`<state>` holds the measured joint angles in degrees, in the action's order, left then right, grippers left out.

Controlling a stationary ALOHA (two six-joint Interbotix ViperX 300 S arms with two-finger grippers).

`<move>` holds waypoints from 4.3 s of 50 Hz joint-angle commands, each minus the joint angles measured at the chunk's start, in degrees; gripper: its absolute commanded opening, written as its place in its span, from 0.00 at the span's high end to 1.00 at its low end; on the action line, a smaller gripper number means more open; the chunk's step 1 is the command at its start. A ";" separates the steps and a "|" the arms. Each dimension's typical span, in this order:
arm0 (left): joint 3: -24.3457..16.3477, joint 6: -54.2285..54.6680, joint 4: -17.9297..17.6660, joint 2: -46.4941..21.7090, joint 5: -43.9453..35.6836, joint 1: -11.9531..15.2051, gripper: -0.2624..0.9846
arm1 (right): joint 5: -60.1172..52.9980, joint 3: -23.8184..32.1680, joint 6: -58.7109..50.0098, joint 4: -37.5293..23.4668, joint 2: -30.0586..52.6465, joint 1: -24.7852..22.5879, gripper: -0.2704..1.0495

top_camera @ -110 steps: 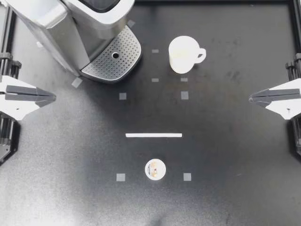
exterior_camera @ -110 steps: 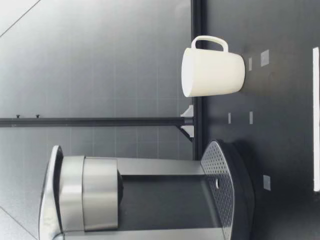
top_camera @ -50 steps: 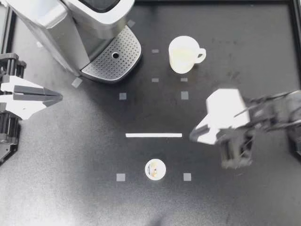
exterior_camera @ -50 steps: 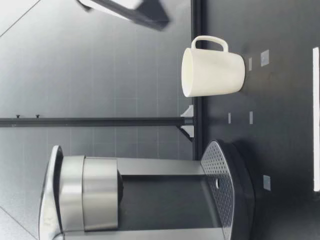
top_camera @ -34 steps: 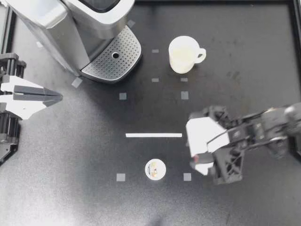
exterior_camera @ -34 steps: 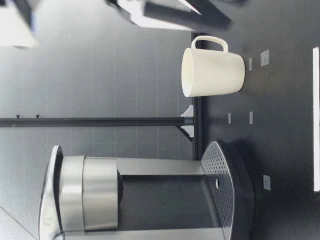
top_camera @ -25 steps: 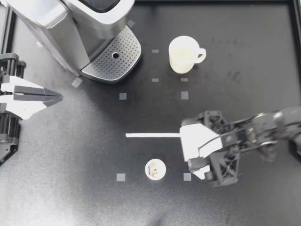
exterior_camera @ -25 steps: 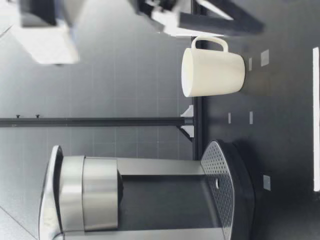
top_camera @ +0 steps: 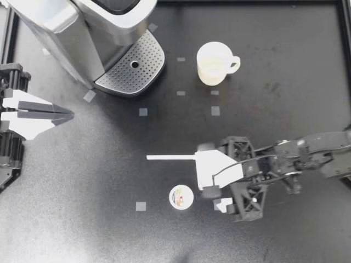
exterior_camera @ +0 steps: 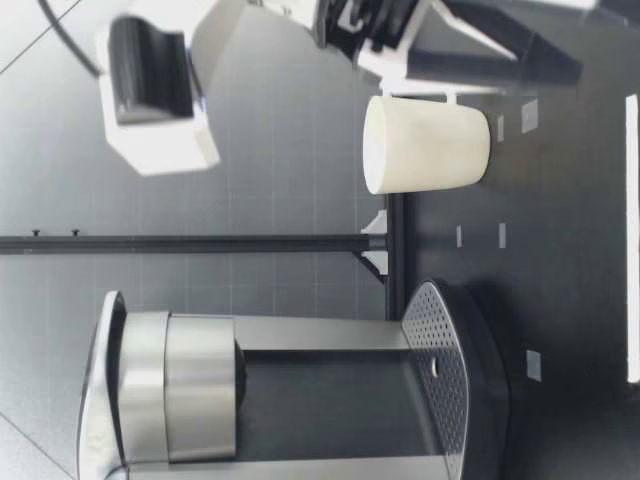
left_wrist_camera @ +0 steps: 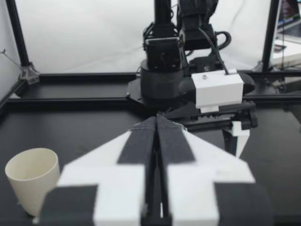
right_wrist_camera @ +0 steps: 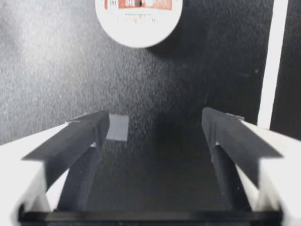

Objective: Place the coffee capsule inside the capsule container, then place the cup onto the center of the cup tray.

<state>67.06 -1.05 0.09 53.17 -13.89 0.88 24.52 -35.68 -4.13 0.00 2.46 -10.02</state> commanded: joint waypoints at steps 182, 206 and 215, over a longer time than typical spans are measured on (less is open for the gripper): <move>-46.67 1.93 17.14 -32.17 61.70 5.10 0.75 | -37.62 -15.12 -14.50 -1.05 -17.40 8.88 0.47; -54.14 24.61 62.93 -51.15 90.18 -9.05 0.75 | -43.15 -24.43 -11.16 -1.23 -26.98 14.50 0.47; -53.17 28.65 73.12 -56.87 95.45 -11.07 0.75 | -43.42 -26.46 -10.20 -1.05 -29.27 15.38 0.47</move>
<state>14.41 26.63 69.87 -3.43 79.89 -9.58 -18.28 -62.40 -14.50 -1.14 -25.58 4.75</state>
